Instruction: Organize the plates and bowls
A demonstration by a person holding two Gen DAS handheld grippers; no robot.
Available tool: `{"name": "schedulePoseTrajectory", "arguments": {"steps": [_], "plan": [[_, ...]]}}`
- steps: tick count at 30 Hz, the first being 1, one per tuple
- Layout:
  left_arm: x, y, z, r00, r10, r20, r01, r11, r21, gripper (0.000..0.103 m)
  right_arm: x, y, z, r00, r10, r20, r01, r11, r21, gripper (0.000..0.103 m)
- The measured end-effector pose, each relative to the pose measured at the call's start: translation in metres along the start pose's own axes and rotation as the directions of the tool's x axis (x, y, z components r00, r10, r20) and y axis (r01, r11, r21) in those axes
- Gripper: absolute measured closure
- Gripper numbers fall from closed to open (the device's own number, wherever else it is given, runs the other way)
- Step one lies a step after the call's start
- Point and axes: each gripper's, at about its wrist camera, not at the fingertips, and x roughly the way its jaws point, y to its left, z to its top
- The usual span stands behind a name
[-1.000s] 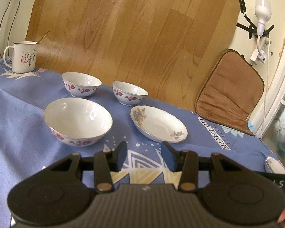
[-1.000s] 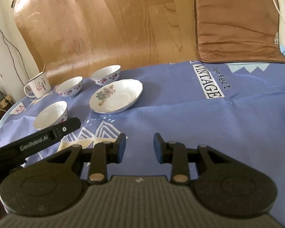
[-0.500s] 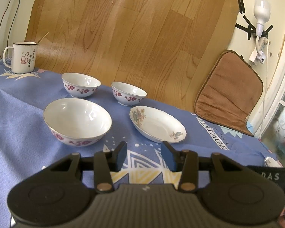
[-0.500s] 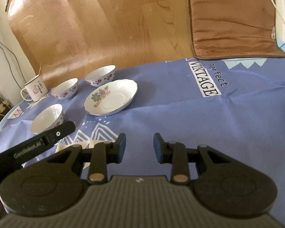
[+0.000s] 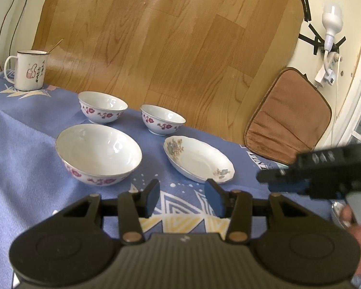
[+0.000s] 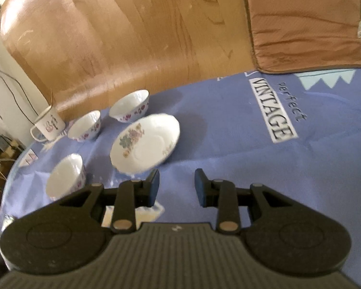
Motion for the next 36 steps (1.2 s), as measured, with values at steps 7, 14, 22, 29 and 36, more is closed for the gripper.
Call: {"name": "schedulePoseTrajectory", "arguments": {"steps": [7, 14, 22, 29, 36], "plan": [[0.0, 0.003, 0.001, 1.0, -0.004, 0.005, 0.004, 1.0, -0.019, 0.06, 0.049, 0.001, 0.031, 0.994, 0.005, -0.105, -0.004, 1.0, 0.004, 0.066], [0.0, 0.002, 0.0, 1.0, 0.002, 0.004, -0.002, 1.0, -0.015, 0.06, 0.078, 0.003, 0.041, 0.988, -0.023, -0.15, 0.023, 1.0, -0.003, 0.066], [0.004, 0.001, 0.0, 1.0, 0.018, -0.005, -0.018, 1.0, -0.011, 0.06, 0.083, -0.002, 0.046, 0.987, -0.021, -0.16, 0.023, 1.0, 0.014, 0.093], [0.006, 0.001, 0.001, 0.999, 0.03, -0.017, -0.03, 1.0, -0.007, 0.059, 0.044, -0.009, 0.029, 0.988, 0.016, -0.154, -0.015, 1.0, 0.005, 0.094], [0.007, 0.0, 0.0, 0.999, 0.039, -0.022, -0.039, 0.999, 0.003, 0.056, -0.011, -0.024, 0.0, 0.985, 0.054, -0.162, -0.055, 0.999, 0.001, 0.094]]}}
